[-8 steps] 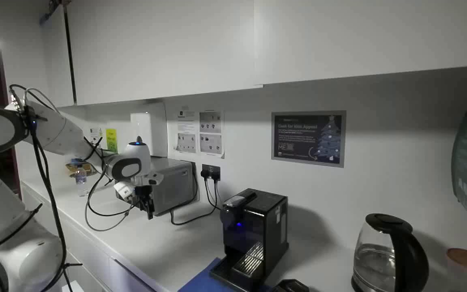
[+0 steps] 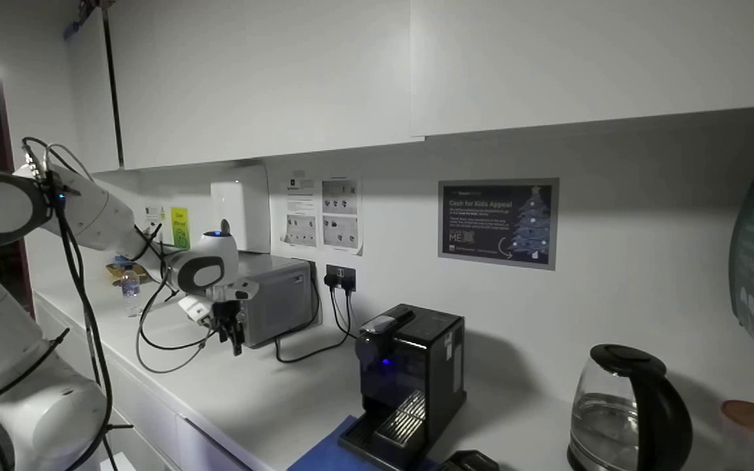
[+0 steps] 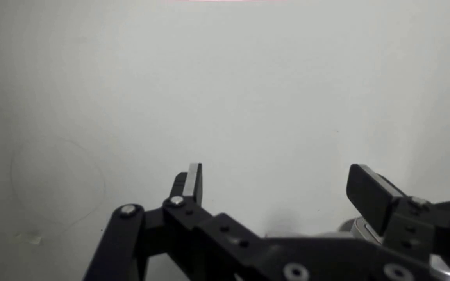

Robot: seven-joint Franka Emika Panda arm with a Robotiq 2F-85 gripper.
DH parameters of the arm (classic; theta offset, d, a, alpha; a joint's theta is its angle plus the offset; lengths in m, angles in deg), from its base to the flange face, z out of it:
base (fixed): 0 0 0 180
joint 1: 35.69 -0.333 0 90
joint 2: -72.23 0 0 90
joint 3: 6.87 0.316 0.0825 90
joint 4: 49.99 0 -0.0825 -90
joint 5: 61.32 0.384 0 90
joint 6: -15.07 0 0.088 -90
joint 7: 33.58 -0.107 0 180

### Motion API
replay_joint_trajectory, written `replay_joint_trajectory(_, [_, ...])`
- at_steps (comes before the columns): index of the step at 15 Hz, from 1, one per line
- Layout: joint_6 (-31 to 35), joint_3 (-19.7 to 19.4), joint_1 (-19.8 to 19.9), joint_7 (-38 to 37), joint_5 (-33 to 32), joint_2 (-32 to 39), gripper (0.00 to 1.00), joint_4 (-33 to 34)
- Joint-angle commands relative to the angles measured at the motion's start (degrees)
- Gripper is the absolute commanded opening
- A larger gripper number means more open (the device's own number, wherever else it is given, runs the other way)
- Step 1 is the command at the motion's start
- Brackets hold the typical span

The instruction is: Press a button on the microwave

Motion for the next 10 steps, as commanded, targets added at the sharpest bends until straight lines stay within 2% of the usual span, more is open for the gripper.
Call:
replay_joint_trajectory(1, [3.41,2.78,-1.02,-3.14,-1.55,1.01,1.0,-0.05])
replay_joint_trajectory(5, [7.7,7.42,0.29,-10.11,-7.35,1.68,1.0,-0.59])
replay_joint_trajectory(6, [8.69,8.2,0.3,-11.84,-8.34,1.92,0.75,-0.77])
replay_joint_trajectory(8, [10.44,9.57,0.45,-15.06,-10.22,2.2,0.68,-0.98])
replay_joint_trajectory(10, [11.37,10.39,0.16,-17.55,-10.63,3.13,0.53,-1.01])
